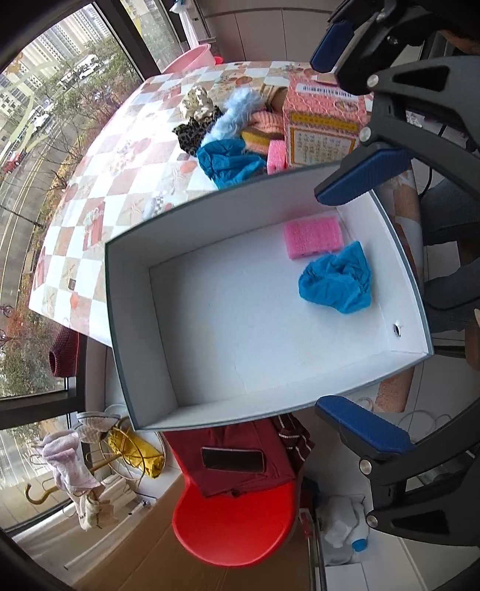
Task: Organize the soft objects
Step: 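Move both open grippers back to the pile of soft items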
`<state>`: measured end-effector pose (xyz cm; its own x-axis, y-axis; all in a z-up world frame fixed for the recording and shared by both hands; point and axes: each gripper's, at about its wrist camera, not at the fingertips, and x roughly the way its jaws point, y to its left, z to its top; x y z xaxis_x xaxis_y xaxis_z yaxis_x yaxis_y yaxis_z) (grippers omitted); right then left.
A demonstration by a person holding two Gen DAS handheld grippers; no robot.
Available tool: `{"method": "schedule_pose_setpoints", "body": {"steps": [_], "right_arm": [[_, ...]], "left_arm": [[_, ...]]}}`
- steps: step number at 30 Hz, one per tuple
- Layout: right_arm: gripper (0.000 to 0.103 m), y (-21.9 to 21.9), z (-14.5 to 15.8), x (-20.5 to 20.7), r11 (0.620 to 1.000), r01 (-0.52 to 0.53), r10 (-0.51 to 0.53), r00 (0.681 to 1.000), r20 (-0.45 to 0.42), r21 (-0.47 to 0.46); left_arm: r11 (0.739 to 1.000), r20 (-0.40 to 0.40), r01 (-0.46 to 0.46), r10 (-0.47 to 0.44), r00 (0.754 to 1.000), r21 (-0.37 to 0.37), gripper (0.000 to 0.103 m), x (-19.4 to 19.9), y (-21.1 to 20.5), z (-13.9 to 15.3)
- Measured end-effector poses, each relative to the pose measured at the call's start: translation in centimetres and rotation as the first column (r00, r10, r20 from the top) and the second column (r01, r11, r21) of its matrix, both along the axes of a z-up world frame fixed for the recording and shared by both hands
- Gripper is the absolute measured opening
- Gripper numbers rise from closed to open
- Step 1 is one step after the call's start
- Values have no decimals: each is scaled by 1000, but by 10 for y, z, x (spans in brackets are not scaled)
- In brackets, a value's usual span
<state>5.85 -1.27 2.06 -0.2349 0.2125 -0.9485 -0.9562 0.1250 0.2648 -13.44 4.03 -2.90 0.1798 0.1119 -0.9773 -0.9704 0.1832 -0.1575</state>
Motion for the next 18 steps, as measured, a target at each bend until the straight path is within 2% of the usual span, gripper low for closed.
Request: {"method": "schedule_pose_setpoints", "body": {"steps": [4,7,12,18], "right_arm": [[89,-7,16,39,993,108,-109,994,3,36],[89,-16,18,81,977,209,-210,977,25,41],[89,-38,-7,156,925,378,-375,924,73,-39],[89,-58,-48,228,874,467,-458,884,95,-134]], "left_arm": [[999,33,46,-46,998,10,103,27,7,13],[996,47,91,-91,995,3,103,51,10,16],[986,32,169,-169,985,-3,103,98,16,18],[973,-17,230,-231,973,-27,103,160,28,14]]}}
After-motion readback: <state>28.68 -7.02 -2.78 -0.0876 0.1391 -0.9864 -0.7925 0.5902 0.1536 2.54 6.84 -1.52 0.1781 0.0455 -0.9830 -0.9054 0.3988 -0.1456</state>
